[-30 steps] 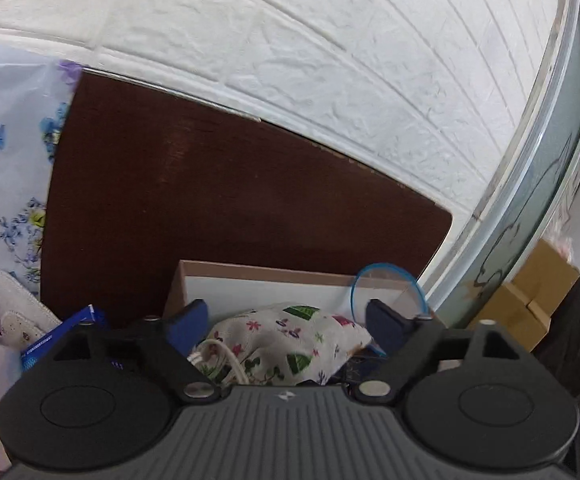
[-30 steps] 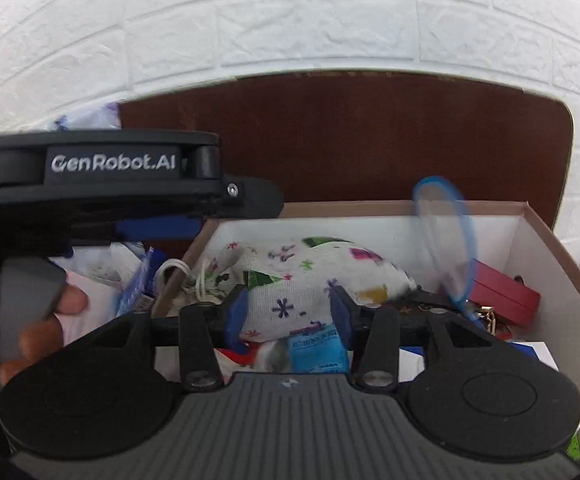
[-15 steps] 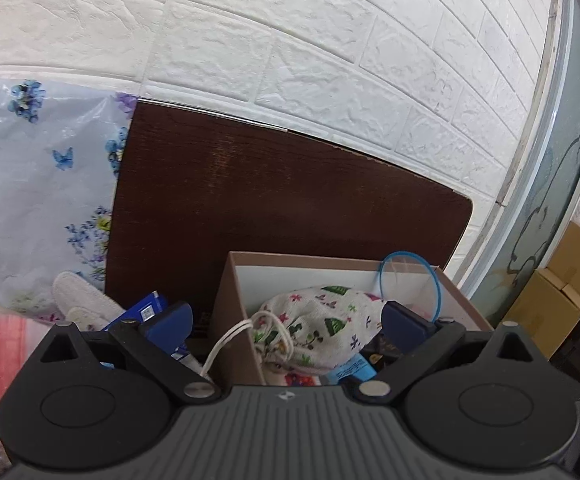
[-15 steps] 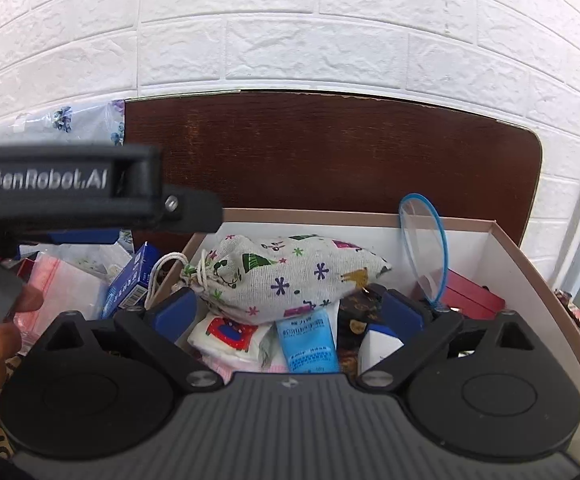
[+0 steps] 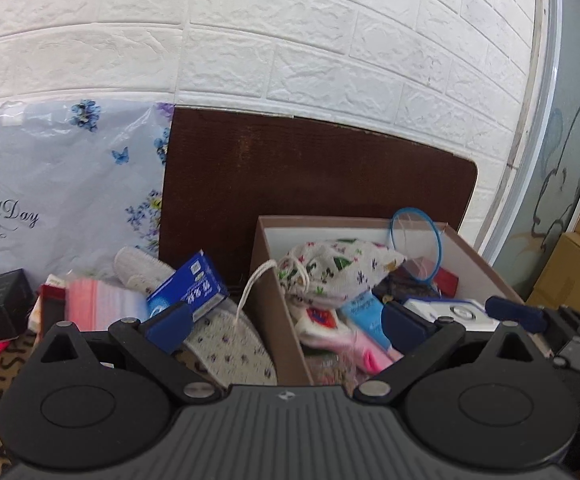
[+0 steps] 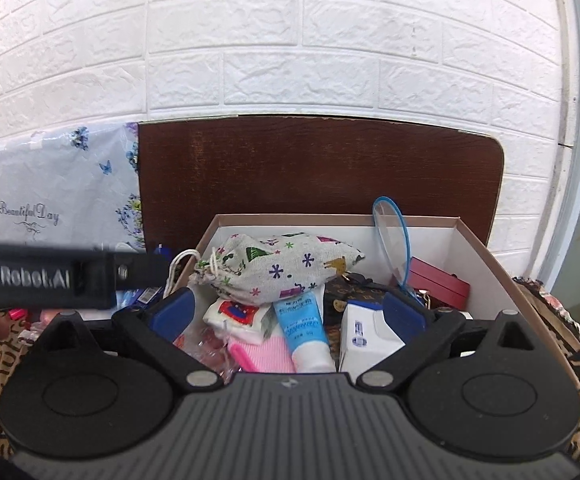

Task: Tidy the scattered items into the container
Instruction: 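Withdraw both tools from the box toward the remaining items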

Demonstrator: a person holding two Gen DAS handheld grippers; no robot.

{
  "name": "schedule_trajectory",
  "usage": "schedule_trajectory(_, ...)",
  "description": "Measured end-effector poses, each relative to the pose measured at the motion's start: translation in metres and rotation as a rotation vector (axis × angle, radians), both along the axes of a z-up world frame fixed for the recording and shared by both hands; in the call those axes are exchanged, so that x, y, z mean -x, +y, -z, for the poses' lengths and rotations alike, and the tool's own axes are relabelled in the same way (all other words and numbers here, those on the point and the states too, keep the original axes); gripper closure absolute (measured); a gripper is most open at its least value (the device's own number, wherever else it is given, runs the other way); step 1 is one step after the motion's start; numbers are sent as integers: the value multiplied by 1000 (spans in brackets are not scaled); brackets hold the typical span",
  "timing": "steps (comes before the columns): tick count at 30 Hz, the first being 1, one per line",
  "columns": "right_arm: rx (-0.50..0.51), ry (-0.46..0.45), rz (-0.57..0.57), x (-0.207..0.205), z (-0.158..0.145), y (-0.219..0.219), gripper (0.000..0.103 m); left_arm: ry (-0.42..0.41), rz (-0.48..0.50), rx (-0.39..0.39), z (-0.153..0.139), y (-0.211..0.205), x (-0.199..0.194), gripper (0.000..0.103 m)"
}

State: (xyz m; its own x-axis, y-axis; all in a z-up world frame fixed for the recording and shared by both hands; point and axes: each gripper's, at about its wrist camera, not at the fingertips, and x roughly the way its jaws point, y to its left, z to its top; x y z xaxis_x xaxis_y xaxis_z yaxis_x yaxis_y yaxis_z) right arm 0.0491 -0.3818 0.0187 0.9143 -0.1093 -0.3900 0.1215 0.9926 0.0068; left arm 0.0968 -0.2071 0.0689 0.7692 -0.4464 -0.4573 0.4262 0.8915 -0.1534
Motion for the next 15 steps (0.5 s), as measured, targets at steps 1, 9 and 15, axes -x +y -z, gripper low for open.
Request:
schedule_trajectory(1, -1, -4, -2, 5, 0, 1, 4, 3, -6, -3, 0, 2, 6, 0)
schedule_trajectory(9, 58, -26, -8, 43, 3, 20, 2, -8, -50, -49, -1, 17, 48, 0)
schedule_trajectory(15, 63, -41, -32, 64, 5, 36, 2, -20, -83, -43, 0, 35, 74, 0)
